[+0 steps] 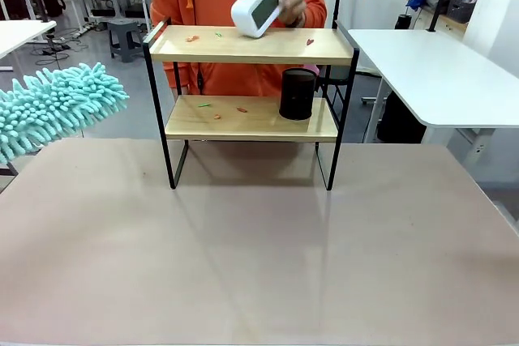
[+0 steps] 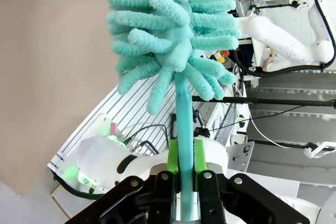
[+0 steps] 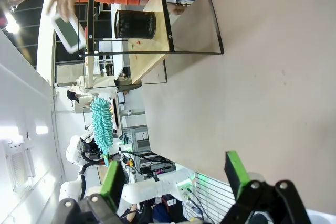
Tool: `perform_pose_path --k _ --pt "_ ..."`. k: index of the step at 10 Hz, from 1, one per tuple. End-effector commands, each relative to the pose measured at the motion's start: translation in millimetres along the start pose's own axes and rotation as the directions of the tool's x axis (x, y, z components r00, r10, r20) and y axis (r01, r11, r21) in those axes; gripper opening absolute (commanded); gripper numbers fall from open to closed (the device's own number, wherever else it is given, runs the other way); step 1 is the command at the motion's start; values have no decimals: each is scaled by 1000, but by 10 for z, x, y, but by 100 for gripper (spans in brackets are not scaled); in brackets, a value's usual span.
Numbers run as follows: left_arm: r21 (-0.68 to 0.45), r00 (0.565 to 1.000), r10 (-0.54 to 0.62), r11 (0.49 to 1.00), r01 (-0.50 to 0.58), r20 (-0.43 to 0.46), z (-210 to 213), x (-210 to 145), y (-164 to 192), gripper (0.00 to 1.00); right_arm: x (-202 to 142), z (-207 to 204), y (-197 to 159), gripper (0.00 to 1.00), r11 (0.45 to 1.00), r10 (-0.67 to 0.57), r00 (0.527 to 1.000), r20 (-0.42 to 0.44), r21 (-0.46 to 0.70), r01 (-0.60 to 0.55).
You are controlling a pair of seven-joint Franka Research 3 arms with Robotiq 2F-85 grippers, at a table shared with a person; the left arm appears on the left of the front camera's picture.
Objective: Clean the shelf.
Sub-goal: Clean the specific tier of the Shelf with the Duster once objects are removed.
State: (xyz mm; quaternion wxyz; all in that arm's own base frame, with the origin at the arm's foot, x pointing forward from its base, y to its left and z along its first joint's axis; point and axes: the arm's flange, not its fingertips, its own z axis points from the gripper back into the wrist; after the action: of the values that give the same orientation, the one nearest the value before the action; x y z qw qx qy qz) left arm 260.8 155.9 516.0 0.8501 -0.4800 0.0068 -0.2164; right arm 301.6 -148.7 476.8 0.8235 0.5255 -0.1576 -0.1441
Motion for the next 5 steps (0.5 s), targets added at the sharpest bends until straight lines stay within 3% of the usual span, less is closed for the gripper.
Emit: perform_pose_path --k 1,2,3,4,5 --pt "-19 1000 2 1000 -2 17 38 13 -54 0 17 -17 9 100 999 26 1000 10 19 -26" --pt "-19 1000 2 1000 -2 17 38 13 -54 0 17 -17 9 100 999 26 1000 10 19 -26" --pt "0 1000 0 1000 0 0 0 0 0 12 17 -17 9 100 999 26 1000 10 19 -26" --pt "0 1000 -9 1000 9 23 15 32 -183 12 17 -17 9 100 999 26 1000 10 19 -26" --pt "39 995 -7 999 3 101 189 40 -569 12 17 -17 9 100 999 26 1000 10 19 -26"
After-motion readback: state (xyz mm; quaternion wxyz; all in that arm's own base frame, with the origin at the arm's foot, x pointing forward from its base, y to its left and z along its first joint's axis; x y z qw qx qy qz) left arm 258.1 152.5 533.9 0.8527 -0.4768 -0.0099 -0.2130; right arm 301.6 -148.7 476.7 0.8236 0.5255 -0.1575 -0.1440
